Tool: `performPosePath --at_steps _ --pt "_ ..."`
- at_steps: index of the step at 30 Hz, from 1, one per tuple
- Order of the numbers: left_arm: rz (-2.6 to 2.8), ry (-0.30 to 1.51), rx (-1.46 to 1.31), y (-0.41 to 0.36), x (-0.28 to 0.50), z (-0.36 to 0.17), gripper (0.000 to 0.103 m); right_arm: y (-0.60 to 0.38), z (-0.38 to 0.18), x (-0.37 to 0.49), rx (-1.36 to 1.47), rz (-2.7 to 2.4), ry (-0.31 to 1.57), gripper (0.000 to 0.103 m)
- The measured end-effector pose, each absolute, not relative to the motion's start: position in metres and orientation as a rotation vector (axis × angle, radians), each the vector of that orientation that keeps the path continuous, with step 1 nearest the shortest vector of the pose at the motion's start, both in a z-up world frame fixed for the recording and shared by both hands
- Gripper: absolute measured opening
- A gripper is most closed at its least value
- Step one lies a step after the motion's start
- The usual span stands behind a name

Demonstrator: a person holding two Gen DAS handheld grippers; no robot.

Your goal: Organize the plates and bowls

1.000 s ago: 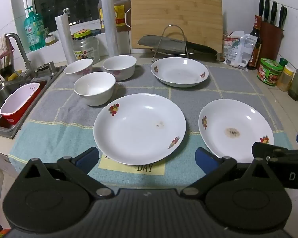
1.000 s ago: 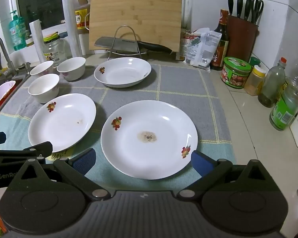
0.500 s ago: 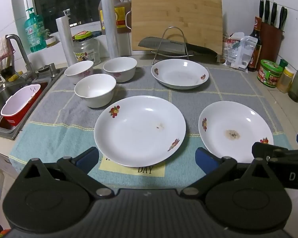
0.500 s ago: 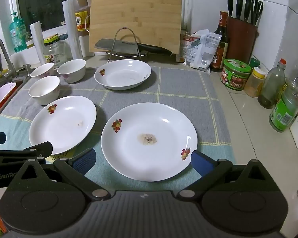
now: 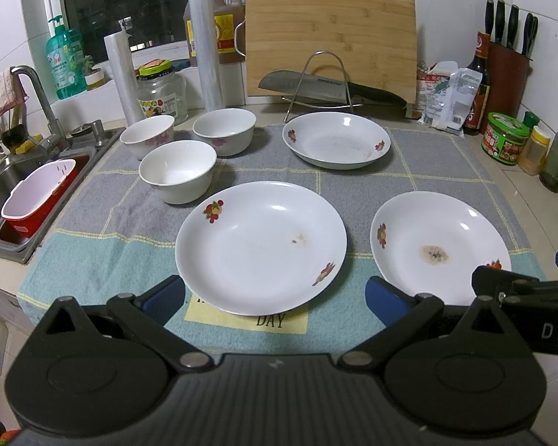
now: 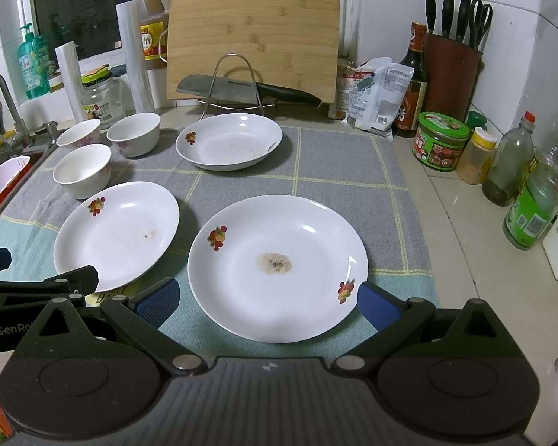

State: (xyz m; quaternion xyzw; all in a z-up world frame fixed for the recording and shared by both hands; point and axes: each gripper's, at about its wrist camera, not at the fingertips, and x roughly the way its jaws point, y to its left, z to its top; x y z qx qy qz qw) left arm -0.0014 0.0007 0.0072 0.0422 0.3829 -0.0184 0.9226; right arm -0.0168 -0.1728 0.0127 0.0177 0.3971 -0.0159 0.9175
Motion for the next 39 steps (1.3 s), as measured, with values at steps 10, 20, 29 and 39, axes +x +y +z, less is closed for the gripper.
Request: performPosePath --at_steps 10,20,29,39 --pt "-0.036 0.787 0.087 0.0000 -0.0013 0.0076 0.102 -0.1722 0.0116 -0.0170 0.037 -0.032 0.815 0.103" --pt "-0.036 0.786 0.085 0.0002 -0.0002 0.0093 0.102 -0.1716 0.0133 -0.0142 0.033 -0.031 0.813 0.103" --pt "-0.036 0.786 0.085 0.0006 0.0015 0.0104 0.102 -0.1716 0.0137 -0.0144 0.033 -0.031 0.810 0.103" --pt "-0.037 0.785 0.085 0.0009 0.0021 0.0102 0.102 -0.1737 0.0156 -0.0125 0.027 -0.030 0.803 0.103"
